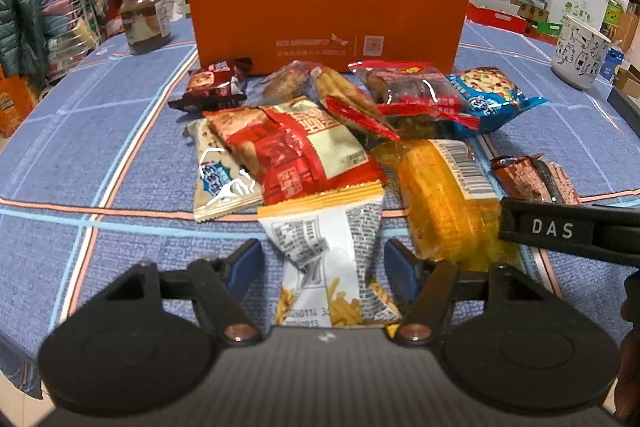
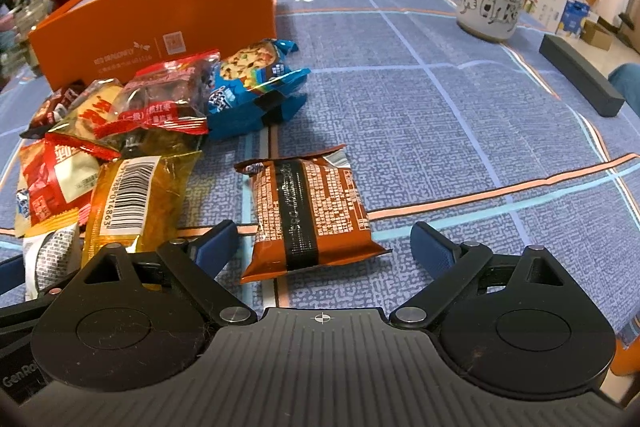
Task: Organize snacks
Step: 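Position the right tool over the orange striped packet while the left tool lowers over the white fries bag, then grasp the white fries bag with the left tool while the right tool grasps the orange striped packet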
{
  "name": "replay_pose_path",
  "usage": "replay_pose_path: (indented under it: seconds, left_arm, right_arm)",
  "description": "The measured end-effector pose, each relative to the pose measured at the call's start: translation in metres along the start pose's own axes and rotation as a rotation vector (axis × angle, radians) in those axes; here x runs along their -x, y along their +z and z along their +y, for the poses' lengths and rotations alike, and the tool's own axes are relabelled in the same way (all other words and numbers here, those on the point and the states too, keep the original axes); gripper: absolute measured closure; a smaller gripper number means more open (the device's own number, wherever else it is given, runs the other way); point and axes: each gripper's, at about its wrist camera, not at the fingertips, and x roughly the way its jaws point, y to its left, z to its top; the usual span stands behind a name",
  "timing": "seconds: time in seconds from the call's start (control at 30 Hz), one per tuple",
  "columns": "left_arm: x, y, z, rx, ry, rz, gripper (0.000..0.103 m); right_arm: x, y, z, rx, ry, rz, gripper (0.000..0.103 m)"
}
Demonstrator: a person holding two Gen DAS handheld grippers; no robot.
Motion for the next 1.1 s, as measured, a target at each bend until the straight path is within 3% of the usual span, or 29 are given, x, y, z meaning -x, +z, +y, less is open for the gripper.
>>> replay_pose_path:
  seconds: [0.47,0.6,1.1]
  left_arm:
    - [0.007,-0.004,0.005,-0.009,-0.069,-0.007,0.062]
    - [0.012,-0.008,0.009,-0.021,-0.093,-0.014,0.063]
    - [0.017,-0.002,0.021,0.004,-0.127,-0.023,0.066]
  right_arm:
    - [0.003,0.000,0.005,0.028,0.027,-0.011,0.034]
    - [0.004,0.001,0.007,0.038,0.035,-0.014,0.043]
    - [0.006,0.003,0.006,0.039,0.079,-0.017,0.051]
